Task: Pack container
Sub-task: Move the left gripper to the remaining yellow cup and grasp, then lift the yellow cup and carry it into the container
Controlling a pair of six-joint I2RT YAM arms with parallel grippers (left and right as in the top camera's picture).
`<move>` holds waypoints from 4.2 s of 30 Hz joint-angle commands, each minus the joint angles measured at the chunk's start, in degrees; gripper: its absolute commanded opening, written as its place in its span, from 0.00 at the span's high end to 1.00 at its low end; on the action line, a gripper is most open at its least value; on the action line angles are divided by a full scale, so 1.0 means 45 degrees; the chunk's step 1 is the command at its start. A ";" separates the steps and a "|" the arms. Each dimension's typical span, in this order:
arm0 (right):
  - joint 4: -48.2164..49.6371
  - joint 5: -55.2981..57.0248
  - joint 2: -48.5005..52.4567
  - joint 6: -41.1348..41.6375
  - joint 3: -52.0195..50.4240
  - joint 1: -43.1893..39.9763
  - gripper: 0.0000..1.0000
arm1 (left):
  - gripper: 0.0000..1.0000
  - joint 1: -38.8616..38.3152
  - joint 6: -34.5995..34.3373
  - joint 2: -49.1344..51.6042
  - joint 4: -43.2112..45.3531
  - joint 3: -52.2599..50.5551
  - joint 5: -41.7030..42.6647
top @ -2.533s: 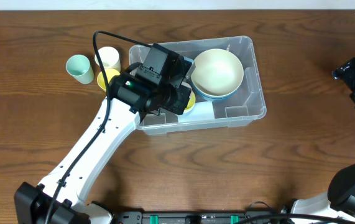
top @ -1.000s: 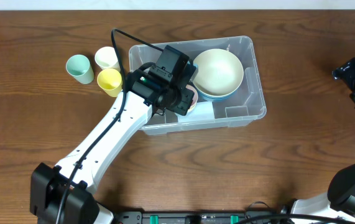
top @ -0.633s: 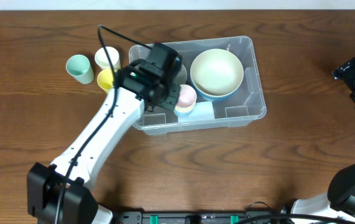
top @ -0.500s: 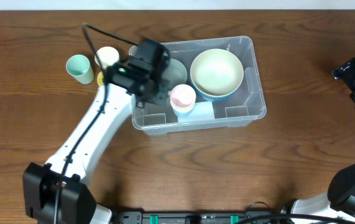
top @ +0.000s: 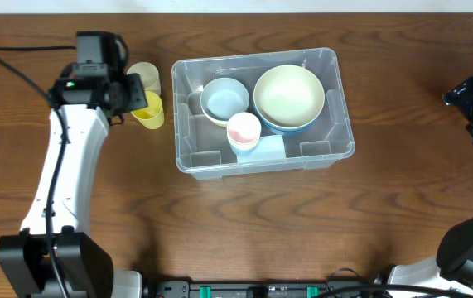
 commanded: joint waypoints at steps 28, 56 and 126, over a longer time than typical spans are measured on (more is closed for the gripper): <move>-0.0019 0.0039 -0.0087 -0.0083 0.0015 -0.0112 0.01 | 0.45 0.0704 -0.3298 0.3099 -0.0097 0.0010 -0.0427; -0.0019 0.0039 -0.0087 -0.0083 0.0015 -0.0107 0.01 | 0.94 0.0665 -0.3070 0.4065 -0.0559 -0.0044 -0.0335; -0.0019 0.0039 -0.0087 -0.0078 0.0015 -0.0112 0.01 | 0.94 -0.3837 -0.0029 -0.0228 -0.3337 -0.0121 0.1243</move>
